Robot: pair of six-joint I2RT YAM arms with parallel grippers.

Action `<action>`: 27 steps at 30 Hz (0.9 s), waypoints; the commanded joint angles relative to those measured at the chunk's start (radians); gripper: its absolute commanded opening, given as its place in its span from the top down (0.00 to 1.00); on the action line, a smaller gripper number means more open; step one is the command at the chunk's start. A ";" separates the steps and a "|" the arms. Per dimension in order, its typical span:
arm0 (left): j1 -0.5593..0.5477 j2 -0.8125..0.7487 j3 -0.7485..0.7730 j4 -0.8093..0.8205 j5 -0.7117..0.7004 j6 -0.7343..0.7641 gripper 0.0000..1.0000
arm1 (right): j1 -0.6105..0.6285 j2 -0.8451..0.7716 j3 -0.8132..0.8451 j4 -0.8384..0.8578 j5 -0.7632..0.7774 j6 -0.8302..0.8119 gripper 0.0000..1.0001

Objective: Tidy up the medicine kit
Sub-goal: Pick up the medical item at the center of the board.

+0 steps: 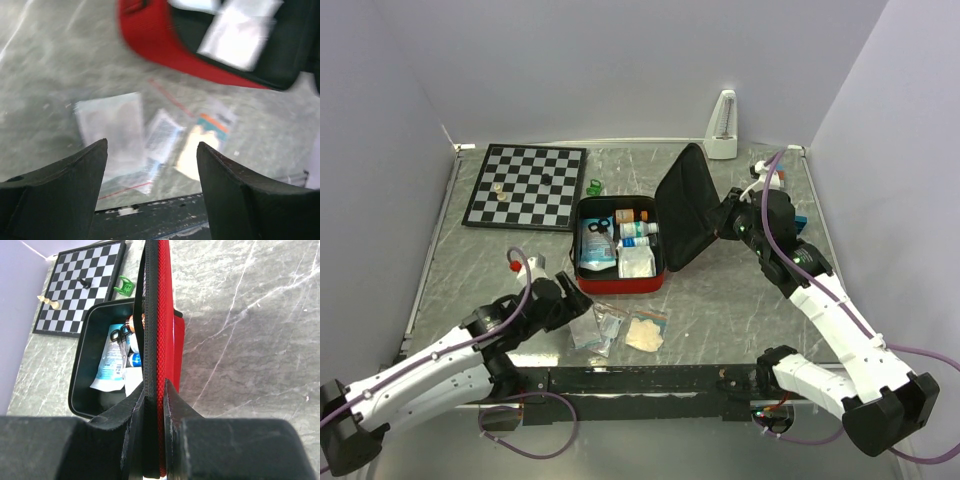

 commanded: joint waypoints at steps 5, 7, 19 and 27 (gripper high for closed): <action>-0.004 -0.087 -0.156 -0.063 0.010 -0.281 0.27 | 0.015 -0.025 -0.045 -0.035 -0.049 0.005 0.87; -0.004 -0.126 -0.164 -0.098 -0.002 -0.296 0.27 | 0.015 -0.025 -0.048 -0.032 -0.050 0.003 0.87; -0.004 -0.044 -0.260 0.049 0.067 -0.249 0.39 | 0.015 -0.014 -0.057 -0.017 -0.055 0.005 0.87; -0.004 0.031 -0.280 0.078 0.090 -0.226 0.64 | 0.015 -0.027 -0.069 -0.018 -0.052 0.006 0.87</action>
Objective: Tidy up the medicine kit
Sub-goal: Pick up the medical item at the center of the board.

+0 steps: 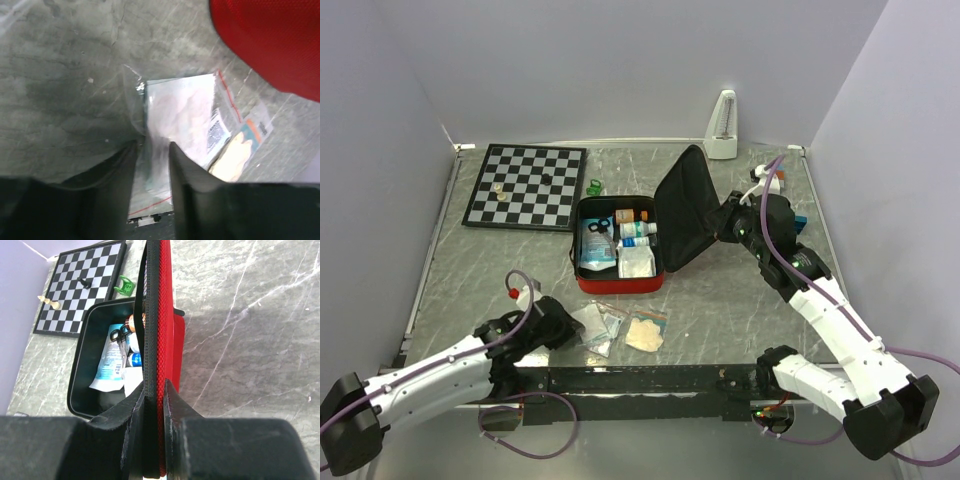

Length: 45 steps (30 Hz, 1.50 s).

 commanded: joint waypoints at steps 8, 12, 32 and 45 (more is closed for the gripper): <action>-0.005 -0.001 -0.042 -0.031 0.024 0.037 0.96 | 0.017 -0.010 -0.027 -0.057 -0.050 0.002 0.87; -0.004 -0.050 -0.014 -0.048 0.009 0.080 0.99 | 0.015 -0.008 -0.025 -0.053 -0.056 0.005 0.87; -0.007 -0.120 0.458 -0.008 -0.092 0.344 0.99 | 0.015 -0.014 -0.037 -0.039 -0.104 0.008 0.92; 0.128 0.571 1.065 0.204 0.052 0.608 0.99 | 0.015 -0.025 -0.071 -0.018 -0.147 0.014 0.89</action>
